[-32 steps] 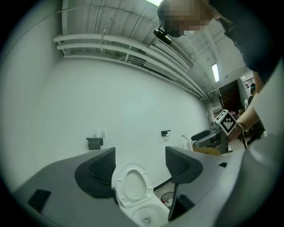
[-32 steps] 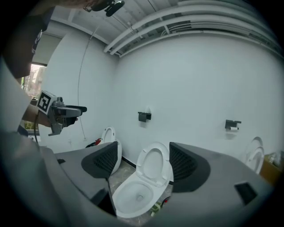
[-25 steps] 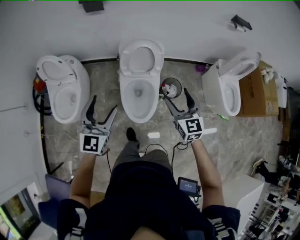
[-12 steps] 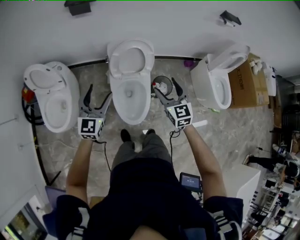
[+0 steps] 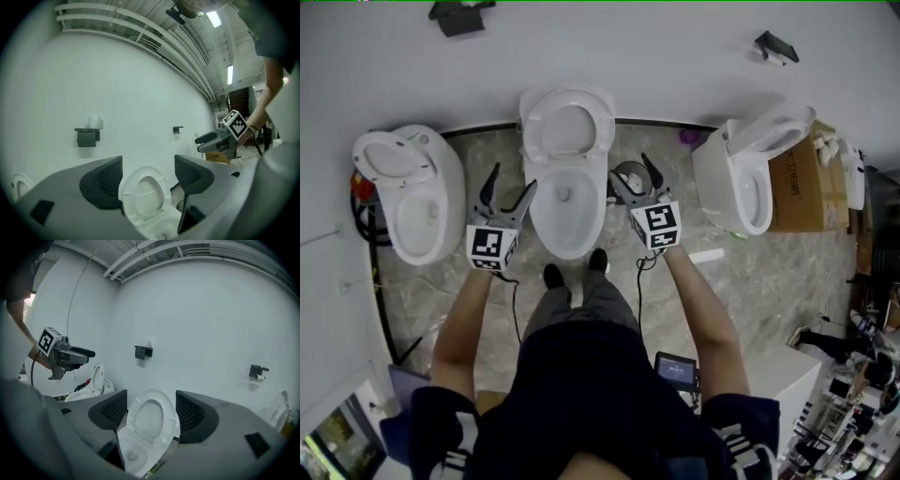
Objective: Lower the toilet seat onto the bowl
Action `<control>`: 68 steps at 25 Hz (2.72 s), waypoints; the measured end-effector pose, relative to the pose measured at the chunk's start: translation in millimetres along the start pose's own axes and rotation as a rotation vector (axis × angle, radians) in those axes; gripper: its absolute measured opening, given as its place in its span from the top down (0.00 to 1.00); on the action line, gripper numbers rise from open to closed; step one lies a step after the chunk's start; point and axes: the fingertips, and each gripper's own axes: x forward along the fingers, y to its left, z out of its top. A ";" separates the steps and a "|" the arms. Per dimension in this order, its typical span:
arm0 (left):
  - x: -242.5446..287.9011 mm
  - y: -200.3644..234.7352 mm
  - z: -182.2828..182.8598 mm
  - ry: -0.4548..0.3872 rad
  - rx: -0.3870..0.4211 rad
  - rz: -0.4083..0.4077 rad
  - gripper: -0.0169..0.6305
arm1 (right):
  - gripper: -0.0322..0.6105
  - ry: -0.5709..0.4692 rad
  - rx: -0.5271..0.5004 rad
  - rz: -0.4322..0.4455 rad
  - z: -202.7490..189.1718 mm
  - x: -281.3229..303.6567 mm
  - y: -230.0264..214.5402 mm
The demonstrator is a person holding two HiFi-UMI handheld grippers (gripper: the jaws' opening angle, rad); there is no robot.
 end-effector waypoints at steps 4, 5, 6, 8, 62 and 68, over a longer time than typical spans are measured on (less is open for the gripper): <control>37.6 1.3 -15.2 0.042 0.001 0.018 0.45 | 0.42 0.017 0.018 0.048 -22.5 31.3 -25.0; 48.6 1.8 -20.6 0.053 0.003 0.022 0.45 | 0.42 0.026 0.017 0.064 -30.0 41.2 -31.5; 59.1 2.0 -27.0 0.064 0.007 0.024 0.45 | 0.42 0.037 0.014 0.079 -38.1 51.2 -37.4; 79.1 3.4 -40.9 0.088 0.016 0.023 0.45 | 0.42 0.056 0.006 0.105 -52.9 71.7 -48.0; 301.7 108.2 -252.6 0.296 -0.019 -0.049 0.55 | 0.59 0.244 -0.072 0.297 -221.9 323.0 -125.6; 309.4 102.9 -258.6 0.316 0.011 -0.087 0.58 | 0.63 0.248 -0.097 0.297 -224.6 327.2 -126.7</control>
